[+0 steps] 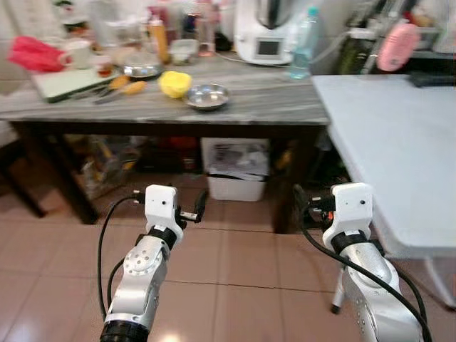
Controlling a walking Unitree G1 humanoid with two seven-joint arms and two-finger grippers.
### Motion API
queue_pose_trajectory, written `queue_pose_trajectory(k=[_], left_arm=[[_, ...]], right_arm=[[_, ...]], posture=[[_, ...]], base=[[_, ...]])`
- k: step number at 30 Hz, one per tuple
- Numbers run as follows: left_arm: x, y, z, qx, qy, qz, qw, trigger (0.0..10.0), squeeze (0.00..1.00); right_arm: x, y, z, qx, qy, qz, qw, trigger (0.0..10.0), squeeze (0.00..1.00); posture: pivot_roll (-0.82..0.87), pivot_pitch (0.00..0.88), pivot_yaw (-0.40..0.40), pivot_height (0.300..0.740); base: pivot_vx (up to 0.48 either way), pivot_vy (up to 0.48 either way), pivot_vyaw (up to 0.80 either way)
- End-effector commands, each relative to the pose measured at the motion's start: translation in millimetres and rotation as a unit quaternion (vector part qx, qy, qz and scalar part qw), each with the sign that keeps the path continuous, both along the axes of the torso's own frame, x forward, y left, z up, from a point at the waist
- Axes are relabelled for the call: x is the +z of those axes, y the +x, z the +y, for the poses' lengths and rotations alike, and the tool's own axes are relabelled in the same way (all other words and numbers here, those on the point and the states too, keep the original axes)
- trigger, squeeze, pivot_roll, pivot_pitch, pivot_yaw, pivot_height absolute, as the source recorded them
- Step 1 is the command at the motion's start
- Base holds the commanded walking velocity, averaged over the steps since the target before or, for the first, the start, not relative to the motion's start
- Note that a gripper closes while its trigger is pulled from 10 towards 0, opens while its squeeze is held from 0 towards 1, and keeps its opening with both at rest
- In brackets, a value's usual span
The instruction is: Setting the table
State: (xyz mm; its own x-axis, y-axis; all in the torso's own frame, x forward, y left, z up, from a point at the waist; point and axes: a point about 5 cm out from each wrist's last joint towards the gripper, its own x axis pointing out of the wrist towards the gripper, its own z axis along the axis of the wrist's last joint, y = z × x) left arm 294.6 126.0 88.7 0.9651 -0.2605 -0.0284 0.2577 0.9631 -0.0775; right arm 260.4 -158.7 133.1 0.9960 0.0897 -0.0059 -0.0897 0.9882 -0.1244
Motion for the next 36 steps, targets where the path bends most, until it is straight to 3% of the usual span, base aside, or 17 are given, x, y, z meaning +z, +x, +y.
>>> queue_pose_trajectory(k=[1,13,25,36], left_arm=[[-0.4,-0.6,1.3,0.000,-0.002,0.000,1.000,10.0,0.00],[-1.2,1.3,-2.0,-0.005,-0.007,0.000,1.000,10.0,0.00],[-2.6,3.7,-0.9,-0.009,-0.011,0.007,1.000,10.0,0.00],[-2.1,5.6,-3.4,-0.016,-0.010,0.006,1.000,10.0,0.00]], right_arm=[[0.9,0.0,-0.4,-0.003,0.000,-0.004,1.000,10.0,0.00],[3.9,-0.4,2.5,0.001,-0.014,-0.016,1.000,10.0,0.00],[2.4,-2.3,-4.6,-0.028,-0.024,-0.015,0.999,10.0,0.00],[1.5,-3.0,-6.0,-0.036,-0.026,-0.014,0.999,10.0,0.00]], posture=[[-0.11,0.000,0.050,0.740],[-0.12,0.000,0.049,0.740],[-0.13,0.000,0.066,0.740],[-0.14,0.000,0.071,0.740]], base=[[0.000,-0.356,0.00],[0.000,-0.387,0.00],[0.000,-0.480,0.00],[0.000,-0.480,-0.62]])
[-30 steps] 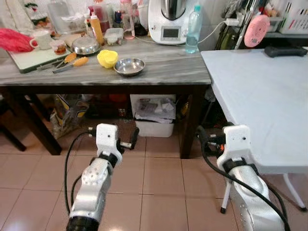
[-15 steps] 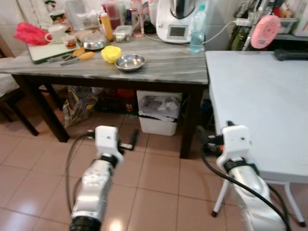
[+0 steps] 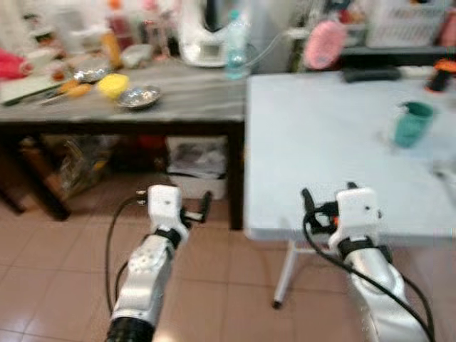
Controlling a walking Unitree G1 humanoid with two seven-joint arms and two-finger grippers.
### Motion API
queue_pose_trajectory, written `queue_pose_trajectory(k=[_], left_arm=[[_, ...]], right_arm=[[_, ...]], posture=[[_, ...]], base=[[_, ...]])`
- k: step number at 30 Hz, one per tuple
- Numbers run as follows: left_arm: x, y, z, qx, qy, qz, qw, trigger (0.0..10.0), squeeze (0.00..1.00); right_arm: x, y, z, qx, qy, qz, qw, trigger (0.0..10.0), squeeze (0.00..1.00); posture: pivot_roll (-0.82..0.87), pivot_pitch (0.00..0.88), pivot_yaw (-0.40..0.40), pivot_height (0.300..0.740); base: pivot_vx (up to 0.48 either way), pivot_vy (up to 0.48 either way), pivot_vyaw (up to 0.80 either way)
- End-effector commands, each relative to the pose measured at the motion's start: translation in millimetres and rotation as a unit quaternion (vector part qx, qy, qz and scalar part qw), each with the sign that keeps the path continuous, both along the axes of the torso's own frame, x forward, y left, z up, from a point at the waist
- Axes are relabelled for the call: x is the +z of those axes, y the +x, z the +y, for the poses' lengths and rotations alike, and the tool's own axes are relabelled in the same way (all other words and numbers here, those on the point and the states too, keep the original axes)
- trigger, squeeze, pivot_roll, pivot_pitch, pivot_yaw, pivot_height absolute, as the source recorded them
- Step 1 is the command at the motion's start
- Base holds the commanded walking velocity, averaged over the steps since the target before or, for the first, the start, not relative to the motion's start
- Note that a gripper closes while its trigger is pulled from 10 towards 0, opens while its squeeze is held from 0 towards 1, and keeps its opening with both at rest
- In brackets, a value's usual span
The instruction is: Setting the table
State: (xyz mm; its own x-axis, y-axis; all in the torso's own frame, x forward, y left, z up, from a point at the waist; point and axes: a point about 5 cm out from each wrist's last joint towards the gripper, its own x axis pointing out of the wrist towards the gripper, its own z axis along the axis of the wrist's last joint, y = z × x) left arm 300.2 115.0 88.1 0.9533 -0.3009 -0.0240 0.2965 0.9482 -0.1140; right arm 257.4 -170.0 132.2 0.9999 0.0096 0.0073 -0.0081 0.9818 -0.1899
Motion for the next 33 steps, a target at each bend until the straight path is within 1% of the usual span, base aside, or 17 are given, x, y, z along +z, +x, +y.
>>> queue_pose_trajectory(k=[1,7,13,17,20,26,27,29,33], left_arm=[[-1.4,-0.1,7.6,0.004,0.008,0.003,1.000,10.0,0.00],[-1.9,-1.1,5.9,0.002,0.005,0.003,1.000,10.0,0.00],[0.7,-0.5,7.6,0.004,0.001,-0.005,1.000,10.0,0.00],[2.1,0.3,8.9,0.007,0.011,-0.013,1.000,10.0,0.00],[3.6,0.7,8.4,0.009,0.010,-0.018,1.000,10.0,0.00],[6.2,2.8,7.5,0.009,0.025,-0.026,0.999,10.0,0.00],[6.1,2.9,6.1,0.000,0.017,-0.023,1.000,10.0,0.00],[6.3,2.9,5.6,-0.003,0.016,-0.023,1.000,10.0,0.00],[6.3,2.2,4.9,-0.005,0.018,-0.023,1.000,10.0,0.00]], right_arm=[[2.5,0.1,5.3,0.004,0.007,-0.006,1.000,10.0,0.00],[1.7,0.6,5.3,0.001,0.007,-0.006,1.000,10.0,0.00],[1.7,2.0,6.8,0.003,0.011,-0.007,1.000,10.0,0.00],[2.1,3.2,7.7,0.004,0.012,-0.009,1.000,10.0,0.00],[4.9,4.1,9.3,0.012,0.003,-0.020,1.000,10.0,0.00],[5.2,5.3,9.3,0.010,-0.001,-0.021,1.000,10.0,0.00],[5.1,5.2,8.7,0.008,0.000,-0.020,1.000,10.0,0.00],[5.2,5.2,8.4,0.007,0.001,-0.020,1.000,10.0,0.00],[4.5,5.4,6.5,0.000,0.005,-0.020,1.000,10.0,0.00]], posture=[[-0.14,0.000,0.071,0.740],[-0.13,0.000,0.072,0.740],[-0.12,0.000,0.074,0.740],[-0.12,0.000,0.077,0.740],[-0.12,0.000,0.079,0.740],[-0.13,0.000,0.080,0.740],[-0.13,0.000,0.081,0.740],[-0.13,0.000,0.082,0.740],[-0.13,0.000,0.084,0.740]], base=[[0.000,-0.480,-0.65],[0.000,-0.480,-0.57],[0.000,0.000,0.00],[0.000,0.000,0.00],[0.000,0.000,0.00],[0.000,0.000,0.74],[0.000,0.000,0.78],[0.000,0.000,0.77],[0.000,0.000,0.00]])
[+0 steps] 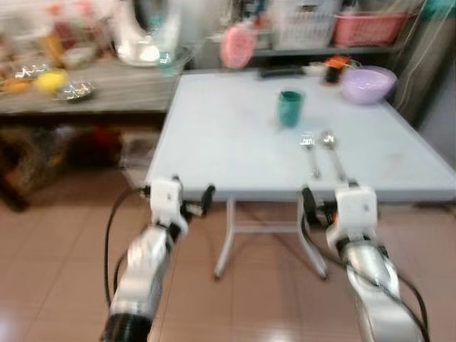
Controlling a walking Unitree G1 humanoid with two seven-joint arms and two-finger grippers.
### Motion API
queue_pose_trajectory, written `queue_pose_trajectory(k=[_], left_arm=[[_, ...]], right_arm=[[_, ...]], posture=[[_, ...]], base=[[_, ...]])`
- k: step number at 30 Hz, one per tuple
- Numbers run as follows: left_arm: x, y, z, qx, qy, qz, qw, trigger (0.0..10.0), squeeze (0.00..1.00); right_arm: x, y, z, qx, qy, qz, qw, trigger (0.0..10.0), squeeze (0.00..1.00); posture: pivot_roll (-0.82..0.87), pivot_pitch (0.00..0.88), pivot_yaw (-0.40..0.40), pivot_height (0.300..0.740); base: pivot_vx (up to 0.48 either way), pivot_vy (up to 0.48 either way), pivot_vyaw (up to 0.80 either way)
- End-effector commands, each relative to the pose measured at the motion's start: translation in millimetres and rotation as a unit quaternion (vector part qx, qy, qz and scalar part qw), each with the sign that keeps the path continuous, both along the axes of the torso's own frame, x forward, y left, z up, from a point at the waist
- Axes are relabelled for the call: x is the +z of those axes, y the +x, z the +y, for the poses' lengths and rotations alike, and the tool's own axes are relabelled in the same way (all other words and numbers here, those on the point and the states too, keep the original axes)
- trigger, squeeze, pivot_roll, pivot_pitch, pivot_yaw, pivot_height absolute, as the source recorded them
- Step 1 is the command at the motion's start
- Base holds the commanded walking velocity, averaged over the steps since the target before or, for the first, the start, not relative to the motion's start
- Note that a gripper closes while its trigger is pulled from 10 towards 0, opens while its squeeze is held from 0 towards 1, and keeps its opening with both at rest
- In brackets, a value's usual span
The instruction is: Setting the table
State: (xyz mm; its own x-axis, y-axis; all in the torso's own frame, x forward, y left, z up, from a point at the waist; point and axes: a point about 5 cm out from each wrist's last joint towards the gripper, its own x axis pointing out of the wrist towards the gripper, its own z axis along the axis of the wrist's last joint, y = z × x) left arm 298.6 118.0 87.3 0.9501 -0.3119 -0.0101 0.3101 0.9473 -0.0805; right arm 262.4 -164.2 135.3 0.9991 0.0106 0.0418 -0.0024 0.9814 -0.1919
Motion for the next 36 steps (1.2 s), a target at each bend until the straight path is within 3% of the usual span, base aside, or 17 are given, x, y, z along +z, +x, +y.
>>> queue_pose_trajectory(k=[1,24,36], left_arm=[[5.7,4.0,2.4,0.005,-0.001,-0.003,1.000,10.0,0.00],[4.0,4.0,2.2,0.011,-0.011,0.006,1.000,10.0,0.00],[14.8,8.0,1.5,0.011,-0.022,-0.018,1.000,10.0,0.00]], right_arm=[[1.1,0.6,0.6,-0.001,0.006,-0.003,1.000,10.0,0.00],[1.7,-0.5,0.2,-0.002,0.007,-0.004,1.000,10.0,0.00],[3.5,0.5,1.1,0.002,0.010,-0.009,1.000,10.0,0.00]], posture=[[-0.12,0.000,0.084,0.740],[-0.13,0.000,0.086,0.740],[-0.13,0.000,0.086,0.740]], base=[[0.000,-0.240,0.00],[0.000,-0.412,0.00],[0.000,0.000,0.00]])
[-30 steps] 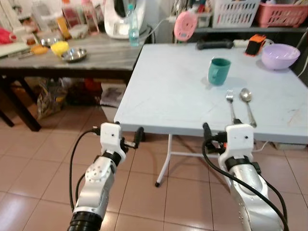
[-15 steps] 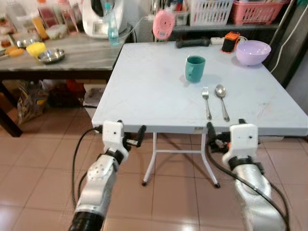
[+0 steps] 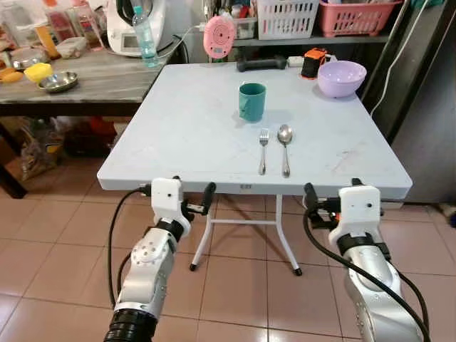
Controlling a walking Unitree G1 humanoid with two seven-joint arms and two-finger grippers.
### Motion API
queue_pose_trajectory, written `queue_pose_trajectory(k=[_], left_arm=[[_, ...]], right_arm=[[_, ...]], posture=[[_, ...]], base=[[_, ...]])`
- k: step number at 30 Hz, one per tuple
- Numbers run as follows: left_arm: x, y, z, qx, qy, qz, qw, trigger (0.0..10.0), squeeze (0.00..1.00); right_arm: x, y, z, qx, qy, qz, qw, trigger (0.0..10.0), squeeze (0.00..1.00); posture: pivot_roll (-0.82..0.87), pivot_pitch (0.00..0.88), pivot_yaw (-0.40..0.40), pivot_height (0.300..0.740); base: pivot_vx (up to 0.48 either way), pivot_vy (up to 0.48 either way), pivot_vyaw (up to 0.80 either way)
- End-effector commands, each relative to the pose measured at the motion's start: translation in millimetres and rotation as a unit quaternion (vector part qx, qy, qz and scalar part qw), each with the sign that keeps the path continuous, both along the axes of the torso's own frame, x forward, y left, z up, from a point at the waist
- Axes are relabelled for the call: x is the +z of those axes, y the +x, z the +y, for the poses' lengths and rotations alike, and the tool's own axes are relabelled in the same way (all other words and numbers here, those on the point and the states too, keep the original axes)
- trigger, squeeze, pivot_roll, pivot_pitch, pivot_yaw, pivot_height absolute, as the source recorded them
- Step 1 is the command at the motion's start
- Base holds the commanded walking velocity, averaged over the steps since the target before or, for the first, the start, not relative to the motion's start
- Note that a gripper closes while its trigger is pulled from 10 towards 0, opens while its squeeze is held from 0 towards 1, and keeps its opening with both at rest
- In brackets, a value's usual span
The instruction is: Setting the table
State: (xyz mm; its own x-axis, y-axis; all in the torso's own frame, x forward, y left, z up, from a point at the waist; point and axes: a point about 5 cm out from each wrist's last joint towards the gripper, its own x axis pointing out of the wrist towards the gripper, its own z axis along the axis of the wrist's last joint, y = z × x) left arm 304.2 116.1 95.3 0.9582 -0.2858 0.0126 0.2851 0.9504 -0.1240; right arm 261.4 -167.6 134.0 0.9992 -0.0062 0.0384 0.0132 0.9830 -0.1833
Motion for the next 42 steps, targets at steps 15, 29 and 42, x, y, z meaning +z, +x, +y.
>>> queue_pose_trajectory(k=[15,29,42], left_arm=[[6.8,0.2,0.7,-0.026,0.004,-0.020,0.999,10.0,0.00],[6.7,-0.1,-3.1,-0.034,0.001,-0.021,0.999,10.0,0.00],[2.2,-3.4,-0.6,-0.042,0.025,-0.012,0.999,10.0,0.00]], right_arm=[[4.9,2.0,10.4,0.022,0.006,-0.014,1.000,10.0,0.00],[5.0,2.3,9.0,0.022,0.004,-0.014,1.000,10.0,0.00],[0.9,-1.5,13.0,0.026,0.021,-0.006,0.999,10.0,0.00]], posture=[[-0.13,0.000,0.090,0.740],[-0.13,0.000,0.086,0.740],[-0.13,0.000,0.089,0.740]], base=[[0.219,0.000,0.00],[0.410,0.000,0.00],[0.213,0.000,0.00]])
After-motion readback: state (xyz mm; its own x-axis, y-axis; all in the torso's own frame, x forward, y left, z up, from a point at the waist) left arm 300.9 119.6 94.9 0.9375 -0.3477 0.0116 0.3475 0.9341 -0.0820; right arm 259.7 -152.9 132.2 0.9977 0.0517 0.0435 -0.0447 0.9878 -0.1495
